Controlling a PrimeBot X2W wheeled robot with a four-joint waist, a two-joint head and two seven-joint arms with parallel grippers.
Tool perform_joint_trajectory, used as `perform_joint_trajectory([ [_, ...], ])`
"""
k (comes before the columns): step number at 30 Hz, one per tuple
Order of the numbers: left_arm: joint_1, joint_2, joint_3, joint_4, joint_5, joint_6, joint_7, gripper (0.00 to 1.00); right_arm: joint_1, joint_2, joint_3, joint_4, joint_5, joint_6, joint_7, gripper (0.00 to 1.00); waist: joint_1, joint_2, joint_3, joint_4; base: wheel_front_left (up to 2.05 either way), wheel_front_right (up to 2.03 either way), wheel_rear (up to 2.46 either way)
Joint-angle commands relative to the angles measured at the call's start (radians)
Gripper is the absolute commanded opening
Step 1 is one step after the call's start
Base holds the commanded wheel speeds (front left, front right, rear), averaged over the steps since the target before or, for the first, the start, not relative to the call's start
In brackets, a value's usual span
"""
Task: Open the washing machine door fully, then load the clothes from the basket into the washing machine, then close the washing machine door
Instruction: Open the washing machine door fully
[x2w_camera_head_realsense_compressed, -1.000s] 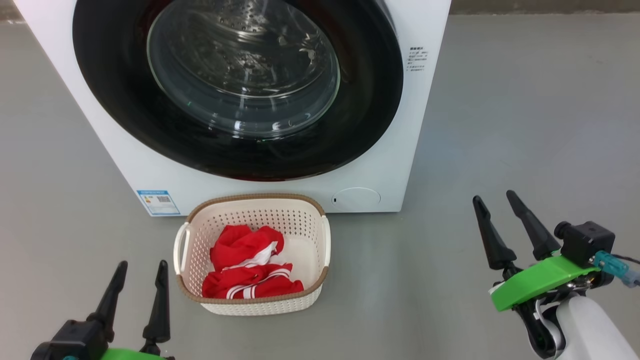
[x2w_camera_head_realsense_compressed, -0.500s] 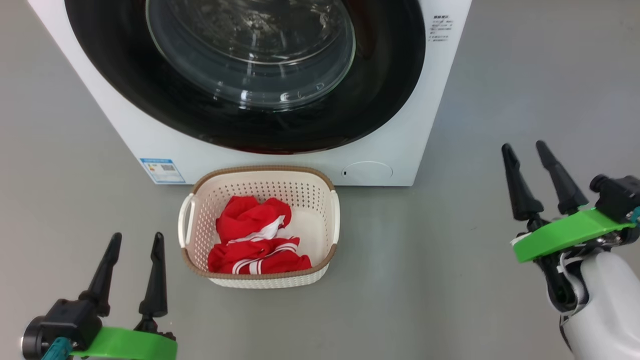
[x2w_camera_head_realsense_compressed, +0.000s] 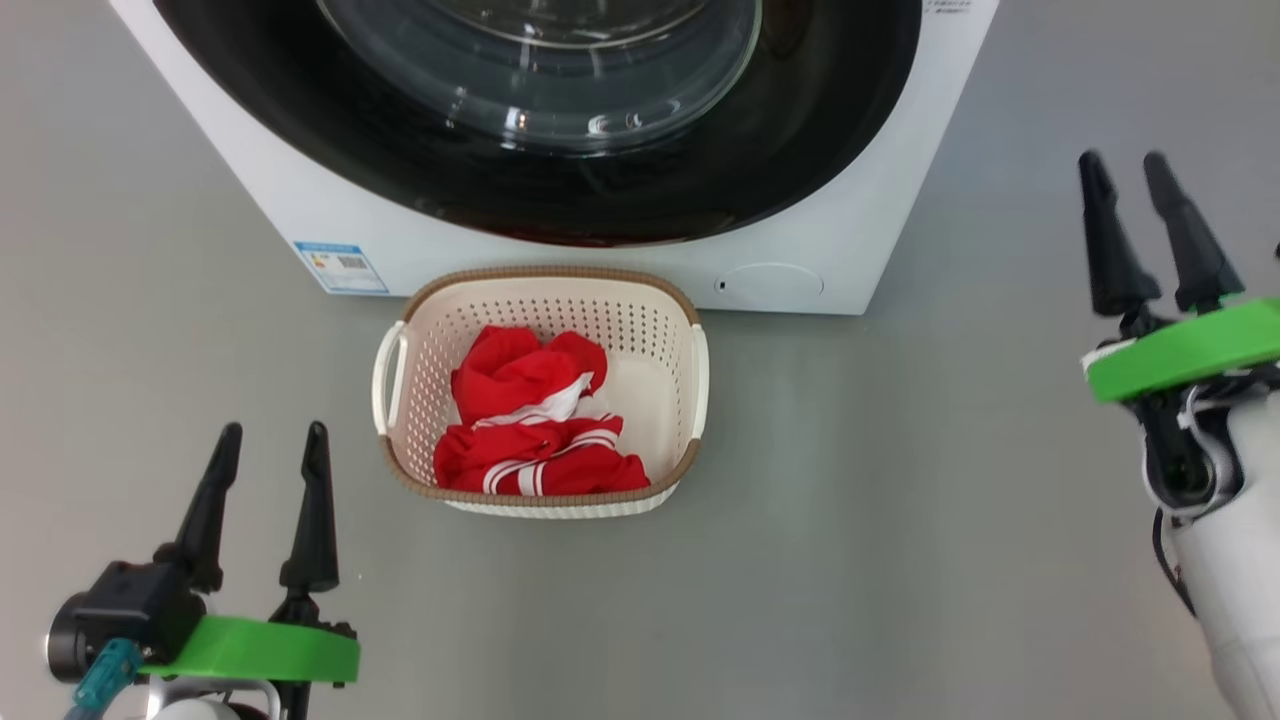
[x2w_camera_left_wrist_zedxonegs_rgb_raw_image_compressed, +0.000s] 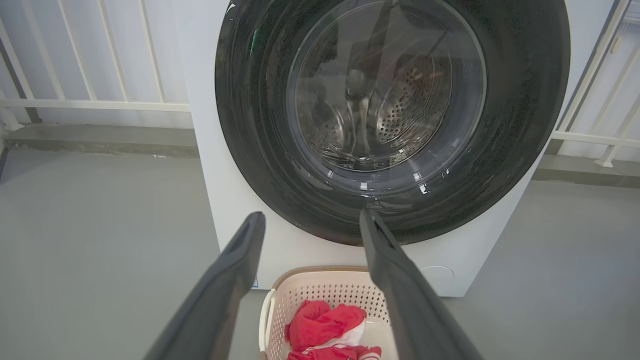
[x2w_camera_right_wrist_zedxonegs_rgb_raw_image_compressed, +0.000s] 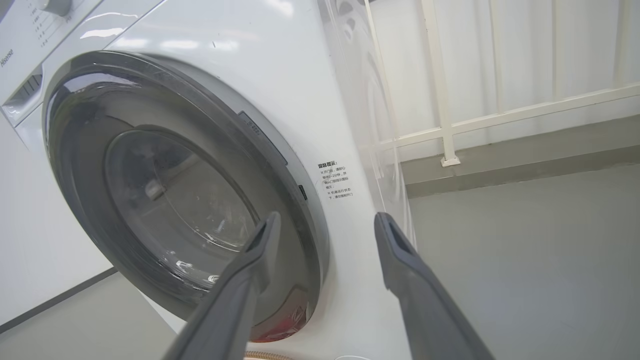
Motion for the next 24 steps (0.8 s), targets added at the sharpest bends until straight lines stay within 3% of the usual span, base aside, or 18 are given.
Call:
perform_joint_trajectory([
  [1,-0.039,0.017,0.037,-0.022,0.003,-0.002,-0.009,1.0,-0.033,-0.018,0.026,-0.017,0.028,0.002,-0.012,0.03,0.0,-0.0001,0.026,0.014,0.0,0.0,0.0],
  [10,-0.065,0.01,0.044,-0.033,0.007,-0.003,-0.009,1.0,-0.162,-0.092,0.059,0.021,0.239,0.002,0.025,0.0,0.0,-0.0001,0.081,0.029,0.0,0.0,0.0],
  [24,-0.097,0.002,0.04,-0.042,0.004,-0.003,-0.009,1.0,-0.325,-0.159,0.072,0.048,0.654,0.002,0.275,0.0,0.0,-0.0001,0.151,0.05,0.0,0.0,0.0],
])
